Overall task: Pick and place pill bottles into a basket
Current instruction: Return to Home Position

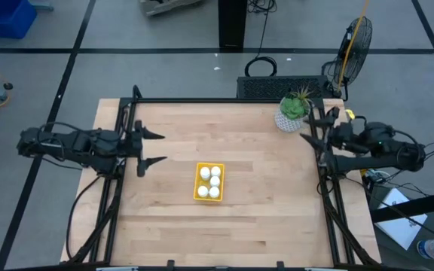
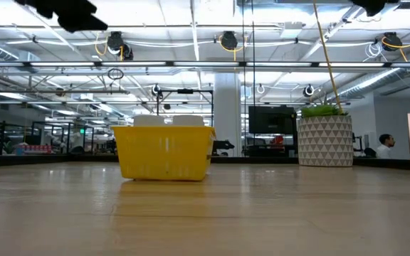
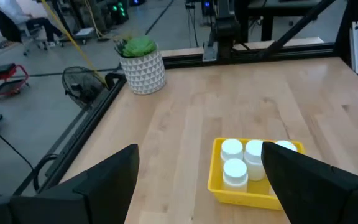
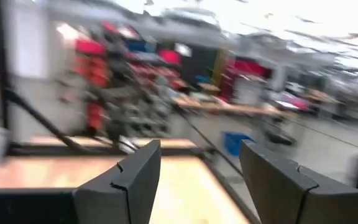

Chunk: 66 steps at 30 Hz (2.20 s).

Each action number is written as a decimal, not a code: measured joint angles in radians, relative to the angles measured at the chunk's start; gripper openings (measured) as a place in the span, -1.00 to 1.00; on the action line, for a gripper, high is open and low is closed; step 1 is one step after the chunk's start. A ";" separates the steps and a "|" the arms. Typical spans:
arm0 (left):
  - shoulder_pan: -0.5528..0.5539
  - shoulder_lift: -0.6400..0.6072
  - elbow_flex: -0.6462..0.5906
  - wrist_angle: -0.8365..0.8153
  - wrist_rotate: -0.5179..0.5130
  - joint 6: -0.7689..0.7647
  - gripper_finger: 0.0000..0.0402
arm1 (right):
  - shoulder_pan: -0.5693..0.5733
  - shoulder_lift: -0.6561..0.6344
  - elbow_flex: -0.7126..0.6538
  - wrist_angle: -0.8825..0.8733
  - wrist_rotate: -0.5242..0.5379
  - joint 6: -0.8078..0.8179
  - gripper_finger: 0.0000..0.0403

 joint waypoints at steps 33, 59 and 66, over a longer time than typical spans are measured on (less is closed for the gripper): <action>0.011 -0.224 -0.432 0.348 -0.006 -0.065 0.69 | -0.003 -0.216 -0.495 0.314 -0.070 0.130 0.04; 0.011 -0.224 -0.630 0.563 -0.003 -0.075 0.69 | -0.031 -0.216 -0.562 0.223 -0.208 0.209 0.04; 0.011 -0.298 -0.630 0.550 -0.012 -0.059 0.69 | -0.037 -0.216 -0.593 0.249 -0.176 0.268 0.04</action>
